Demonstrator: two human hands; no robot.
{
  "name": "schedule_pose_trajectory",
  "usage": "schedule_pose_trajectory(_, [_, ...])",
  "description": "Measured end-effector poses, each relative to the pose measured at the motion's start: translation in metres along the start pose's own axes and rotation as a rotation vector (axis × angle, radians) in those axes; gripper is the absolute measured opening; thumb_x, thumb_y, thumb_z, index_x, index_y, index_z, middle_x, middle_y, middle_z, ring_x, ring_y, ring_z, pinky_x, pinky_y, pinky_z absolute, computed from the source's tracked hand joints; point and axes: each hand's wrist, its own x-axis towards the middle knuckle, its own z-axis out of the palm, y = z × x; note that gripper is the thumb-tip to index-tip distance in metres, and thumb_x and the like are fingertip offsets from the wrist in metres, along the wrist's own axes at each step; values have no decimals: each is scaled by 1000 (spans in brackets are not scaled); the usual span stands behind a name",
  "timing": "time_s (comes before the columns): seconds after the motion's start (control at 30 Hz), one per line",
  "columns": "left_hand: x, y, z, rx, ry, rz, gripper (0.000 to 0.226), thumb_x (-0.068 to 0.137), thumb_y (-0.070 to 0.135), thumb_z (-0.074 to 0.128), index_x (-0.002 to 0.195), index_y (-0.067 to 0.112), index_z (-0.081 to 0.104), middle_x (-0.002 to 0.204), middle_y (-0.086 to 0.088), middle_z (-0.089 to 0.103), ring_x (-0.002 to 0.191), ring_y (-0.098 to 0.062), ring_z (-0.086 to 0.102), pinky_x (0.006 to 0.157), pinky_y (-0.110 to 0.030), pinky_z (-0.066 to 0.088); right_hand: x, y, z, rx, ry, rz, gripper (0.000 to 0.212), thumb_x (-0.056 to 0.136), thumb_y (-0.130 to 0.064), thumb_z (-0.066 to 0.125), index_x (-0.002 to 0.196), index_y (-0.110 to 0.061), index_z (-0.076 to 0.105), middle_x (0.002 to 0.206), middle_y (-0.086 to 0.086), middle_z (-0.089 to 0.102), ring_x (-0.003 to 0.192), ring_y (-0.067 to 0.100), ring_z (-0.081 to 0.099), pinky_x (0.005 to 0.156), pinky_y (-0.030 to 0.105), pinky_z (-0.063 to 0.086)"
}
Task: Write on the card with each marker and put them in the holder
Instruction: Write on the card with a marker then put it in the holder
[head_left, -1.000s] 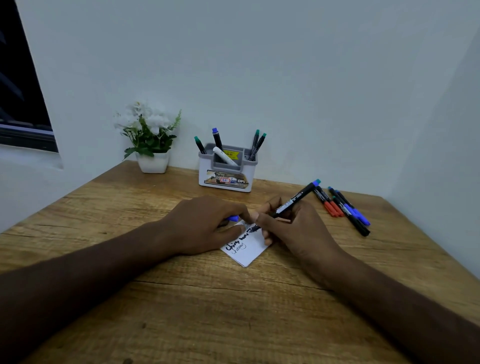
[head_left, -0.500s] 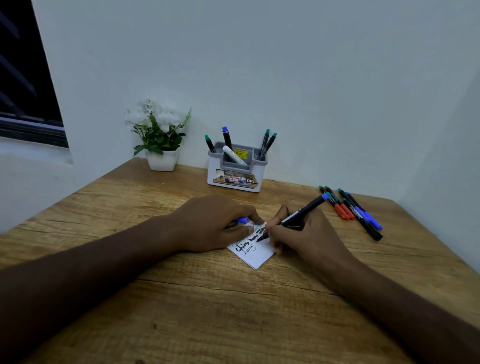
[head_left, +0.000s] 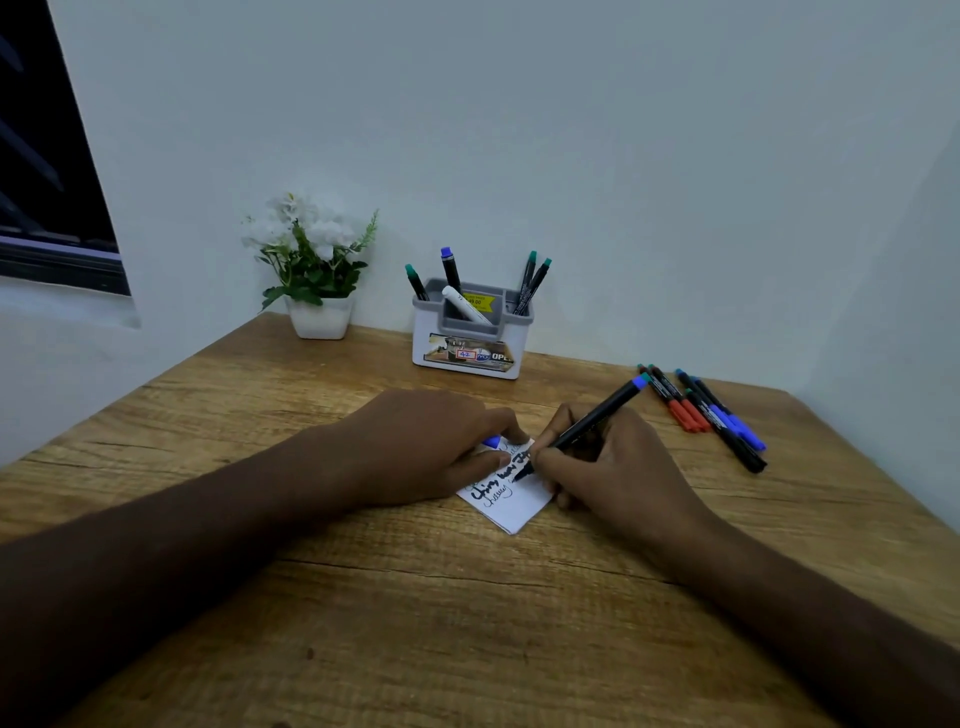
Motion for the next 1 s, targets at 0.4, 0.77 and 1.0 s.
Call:
schedule_pose_trajectory(0.4, [1,2,1,10,18,16,39,107,54,40,146,48,42,127,19,63,112,-2,57,82,-34,54,3,4,-1,24,20,29,5,92,-18,77,88,-18,75,74,9,78,56,8,69,57,15,55])
schedule_pose_trajectory(0.77, [0,1,2,-3,9,15,39,106,54,40,145,50,41,129,21,62,112,-1,55,85,-35,54,6,8,-1,40,25,27,4,92,-17,76,88,-18,74,77,11,79,57,7,69,59,16,56])
schedule_pose_trajectory(1.0, [0,-1,3,-20,13,10,38,107,55,39,144,52,42,128,22,61,107,3,52,72,-27,42,11,13,-7,93,103,-31,10,97,-26,75,95,-17,78,76,0,77,58,5,67,57,18,54])
